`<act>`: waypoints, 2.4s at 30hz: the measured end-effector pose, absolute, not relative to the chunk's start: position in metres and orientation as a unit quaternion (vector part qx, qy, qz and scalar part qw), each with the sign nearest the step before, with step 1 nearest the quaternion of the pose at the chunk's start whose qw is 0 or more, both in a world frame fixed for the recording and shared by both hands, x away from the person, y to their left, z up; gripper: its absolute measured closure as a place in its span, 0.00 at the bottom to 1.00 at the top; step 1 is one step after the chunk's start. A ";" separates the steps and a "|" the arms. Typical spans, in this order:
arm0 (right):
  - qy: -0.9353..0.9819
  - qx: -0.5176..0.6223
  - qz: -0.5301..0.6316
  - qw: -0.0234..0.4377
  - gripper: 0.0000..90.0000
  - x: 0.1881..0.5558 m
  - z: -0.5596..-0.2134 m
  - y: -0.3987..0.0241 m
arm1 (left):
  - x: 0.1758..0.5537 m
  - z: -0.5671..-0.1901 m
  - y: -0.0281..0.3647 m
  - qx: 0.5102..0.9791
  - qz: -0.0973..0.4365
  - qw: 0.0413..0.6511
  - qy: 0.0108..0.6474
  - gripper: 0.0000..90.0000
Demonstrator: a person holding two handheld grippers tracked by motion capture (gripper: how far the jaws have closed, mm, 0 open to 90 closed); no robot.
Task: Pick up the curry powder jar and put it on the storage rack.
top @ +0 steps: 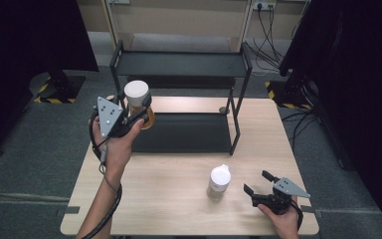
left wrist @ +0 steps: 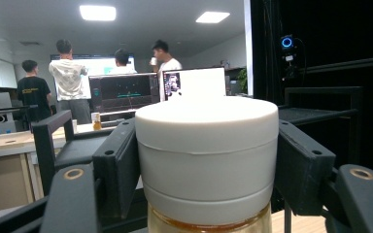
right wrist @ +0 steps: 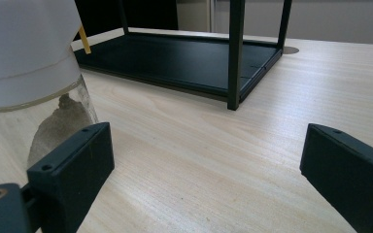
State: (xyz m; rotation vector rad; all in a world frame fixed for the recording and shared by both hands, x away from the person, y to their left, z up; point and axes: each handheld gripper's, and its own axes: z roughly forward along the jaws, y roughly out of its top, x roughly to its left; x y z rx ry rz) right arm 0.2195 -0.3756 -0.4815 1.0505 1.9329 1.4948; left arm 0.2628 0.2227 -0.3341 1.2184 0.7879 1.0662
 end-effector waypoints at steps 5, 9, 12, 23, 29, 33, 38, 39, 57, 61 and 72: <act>0.705 0.384 0.546 0.239 0.06 0.220 -0.482 -0.376 | 0.265 -0.329 0.222 0.527 0.467 0.622 0.342 0.37; 0.705 0.384 0.546 0.238 0.06 0.220 -0.482 -0.376 | 0.267 -0.324 0.221 0.526 0.468 0.623 0.341 0.37; 0.705 0.385 0.546 0.238 0.06 0.220 -0.481 -0.376 | 0.269 -0.319 0.220 0.524 0.471 0.622 0.340 0.37; 0.705 0.385 0.547 0.238 0.06 0.220 -0.482 -0.376 | 0.273 -0.306 0.217 0.519 0.474 0.626 0.338 0.37; 0.704 0.385 0.548 0.237 0.06 0.220 -0.482 -0.376 | 0.276 -0.300 0.216 0.516 0.476 0.627 0.339 0.37; 0.705 0.385 0.547 0.237 0.07 0.220 -0.482 -0.376 | 0.278 -0.297 0.215 0.513 0.478 0.627 0.340 0.37; 0.704 0.385 0.548 0.237 0.07 0.220 -0.482 -0.376 | 0.281 -0.291 0.215 0.511 0.479 0.627 0.340 0.37; 0.705 0.385 0.547 0.237 0.07 0.220 -0.482 -0.376 | 0.281 -0.290 0.215 0.511 0.479 0.627 0.340 0.37; 0.704 0.386 0.547 0.236 0.07 0.220 -0.482 -0.376 | 0.289 -0.272 0.214 0.504 0.488 0.626 0.342 0.37; 0.704 0.386 0.547 0.236 0.07 0.220 -0.482 -0.376 | 0.291 -0.269 0.215 0.502 0.487 0.626 0.344 0.37; 0.704 0.386 0.547 0.235 0.07 0.220 -0.481 -0.376 | 0.299 -0.259 0.216 0.499 0.489 0.622 0.352 0.37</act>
